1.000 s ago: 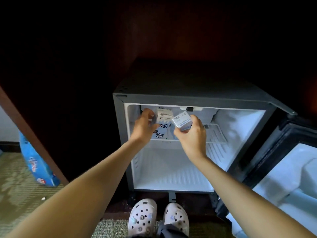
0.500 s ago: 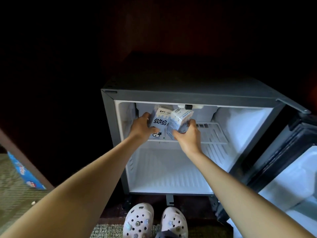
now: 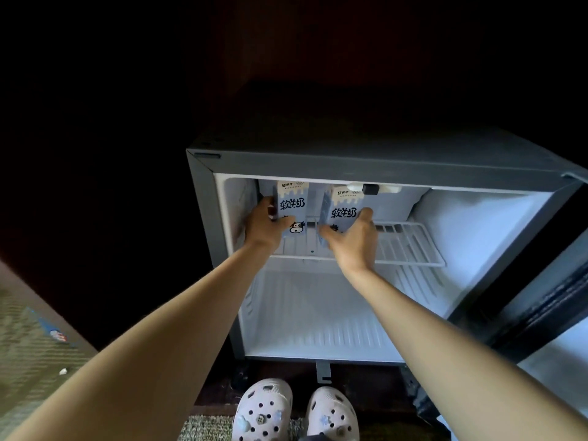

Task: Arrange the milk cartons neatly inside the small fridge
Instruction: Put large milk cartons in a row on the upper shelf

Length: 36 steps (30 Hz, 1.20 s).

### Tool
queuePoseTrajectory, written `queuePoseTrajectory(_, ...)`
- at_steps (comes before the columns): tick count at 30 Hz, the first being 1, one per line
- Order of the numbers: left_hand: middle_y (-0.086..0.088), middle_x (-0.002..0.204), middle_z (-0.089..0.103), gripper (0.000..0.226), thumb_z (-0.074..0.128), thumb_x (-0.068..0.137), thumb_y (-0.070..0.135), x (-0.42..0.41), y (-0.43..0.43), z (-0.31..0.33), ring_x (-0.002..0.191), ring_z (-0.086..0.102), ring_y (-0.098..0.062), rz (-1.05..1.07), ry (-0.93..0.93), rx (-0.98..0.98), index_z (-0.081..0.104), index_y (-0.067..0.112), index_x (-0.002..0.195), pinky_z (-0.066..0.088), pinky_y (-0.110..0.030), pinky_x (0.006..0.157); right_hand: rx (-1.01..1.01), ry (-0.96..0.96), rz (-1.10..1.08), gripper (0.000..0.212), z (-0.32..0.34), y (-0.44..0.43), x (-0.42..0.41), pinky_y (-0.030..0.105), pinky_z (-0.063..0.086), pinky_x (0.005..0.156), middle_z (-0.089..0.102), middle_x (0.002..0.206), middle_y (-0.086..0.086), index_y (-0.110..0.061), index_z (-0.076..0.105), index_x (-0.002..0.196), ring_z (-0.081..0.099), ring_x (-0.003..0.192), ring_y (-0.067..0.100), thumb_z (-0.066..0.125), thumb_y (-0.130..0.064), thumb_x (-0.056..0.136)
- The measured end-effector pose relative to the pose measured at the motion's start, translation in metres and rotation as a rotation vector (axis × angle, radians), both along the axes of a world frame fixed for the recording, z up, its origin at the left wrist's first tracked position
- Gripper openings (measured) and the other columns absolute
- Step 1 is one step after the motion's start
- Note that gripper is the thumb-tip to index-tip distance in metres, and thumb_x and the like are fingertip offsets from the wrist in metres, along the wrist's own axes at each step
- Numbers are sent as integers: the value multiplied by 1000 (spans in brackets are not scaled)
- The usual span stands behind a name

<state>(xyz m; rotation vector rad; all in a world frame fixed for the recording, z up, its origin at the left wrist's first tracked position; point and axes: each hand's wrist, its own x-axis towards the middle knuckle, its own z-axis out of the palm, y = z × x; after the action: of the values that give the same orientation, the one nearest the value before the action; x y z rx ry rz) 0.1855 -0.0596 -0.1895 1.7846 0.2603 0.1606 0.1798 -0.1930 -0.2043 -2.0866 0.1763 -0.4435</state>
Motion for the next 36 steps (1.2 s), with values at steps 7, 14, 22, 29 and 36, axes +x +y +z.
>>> queuePoseTrajectory(7,-12,136,53,49,50,92,-3,10,2,0,126,49,-26,-67,9,-32,41,11,138,42,-26,94,62,77,107,53,3,4,13,53,55,68,52,85,9,-10,28,97,66,79,41,74,-23,76)
queuePoseTrajectory(14,-8,132,54,77,68,79,0,6,-19,-9,122,53,-22,62,-55,-15,26,10,143,45,-25,95,-82,179,189,56,5,-7,14,28,43,62,53,89,3,-3,40,108,53,80,21,79,-16,71)
queuePoseTrajectory(22,-7,120,63,55,72,75,11,11,-32,-15,109,62,-24,252,-87,105,46,8,123,45,-22,76,-283,222,186,66,4,-13,24,37,46,86,49,122,15,-6,42,124,55,109,33,79,-21,72)
queuePoseTrajectory(29,-7,123,62,57,75,74,12,18,-26,-21,114,60,-23,209,-116,150,46,9,123,49,-25,87,-366,176,178,47,-3,-5,31,44,48,89,51,123,14,-5,47,122,54,111,33,67,-20,82)
queuePoseTrajectory(36,-4,126,60,59,73,76,11,13,-26,-25,117,57,-21,235,-189,115,45,10,127,47,-28,94,-360,161,203,44,-5,-4,36,42,48,90,51,123,13,-6,49,123,53,112,33,65,-18,83)
